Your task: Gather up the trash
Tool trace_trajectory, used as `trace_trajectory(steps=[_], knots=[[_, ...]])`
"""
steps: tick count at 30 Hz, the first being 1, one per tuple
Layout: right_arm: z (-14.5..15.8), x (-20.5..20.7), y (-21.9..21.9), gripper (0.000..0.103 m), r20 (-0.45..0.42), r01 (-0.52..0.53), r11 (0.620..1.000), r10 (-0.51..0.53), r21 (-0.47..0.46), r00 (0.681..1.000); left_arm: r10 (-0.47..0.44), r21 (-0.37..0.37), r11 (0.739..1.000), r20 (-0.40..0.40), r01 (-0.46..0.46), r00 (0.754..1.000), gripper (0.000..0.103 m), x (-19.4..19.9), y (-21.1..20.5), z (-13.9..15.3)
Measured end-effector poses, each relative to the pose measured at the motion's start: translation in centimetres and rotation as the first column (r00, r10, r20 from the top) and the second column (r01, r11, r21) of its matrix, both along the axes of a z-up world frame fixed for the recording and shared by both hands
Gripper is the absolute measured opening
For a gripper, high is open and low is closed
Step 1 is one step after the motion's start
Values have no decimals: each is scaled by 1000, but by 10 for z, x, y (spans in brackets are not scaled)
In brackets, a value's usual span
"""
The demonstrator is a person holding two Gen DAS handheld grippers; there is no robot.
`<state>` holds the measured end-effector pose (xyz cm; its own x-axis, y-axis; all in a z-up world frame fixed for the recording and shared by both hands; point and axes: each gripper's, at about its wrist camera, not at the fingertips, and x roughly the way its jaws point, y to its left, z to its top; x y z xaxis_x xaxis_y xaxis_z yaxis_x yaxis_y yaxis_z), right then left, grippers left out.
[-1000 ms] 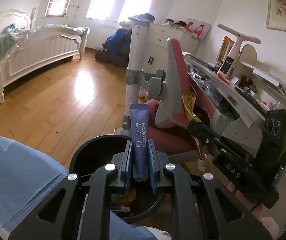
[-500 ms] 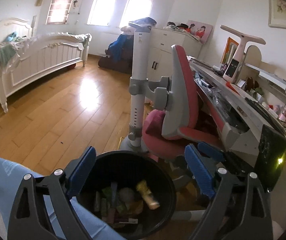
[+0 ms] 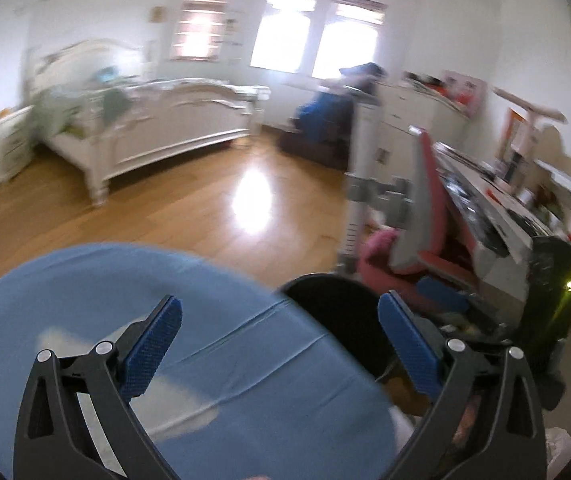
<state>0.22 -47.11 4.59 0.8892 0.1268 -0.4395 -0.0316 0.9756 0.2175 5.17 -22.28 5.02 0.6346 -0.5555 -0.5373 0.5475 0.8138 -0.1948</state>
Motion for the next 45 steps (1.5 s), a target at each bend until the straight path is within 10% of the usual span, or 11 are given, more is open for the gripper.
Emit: trace_trajectory(steps=[9, 17, 26, 45], knots=[[44, -33, 153, 98, 227, -284, 951, 306, -121, 925, 424, 15, 903, 117, -429, 898, 98, -42, 158, -7], [9, -12, 203, 98, 224, -192, 963, 232, -187, 946, 581, -34, 811, 162, -584, 798, 98, -49, 215, -33], [-23, -22, 174, 98, 284, -45, 980, 99, -192, 954, 623, -40, 777, 187, -628, 760, 98, -45, 222, -46], [-25, -25, 158, 98, 280, -22, 991, 58, -128, 958, 599, -25, 795, 188, -606, 778, 98, -51, 226, -52]])
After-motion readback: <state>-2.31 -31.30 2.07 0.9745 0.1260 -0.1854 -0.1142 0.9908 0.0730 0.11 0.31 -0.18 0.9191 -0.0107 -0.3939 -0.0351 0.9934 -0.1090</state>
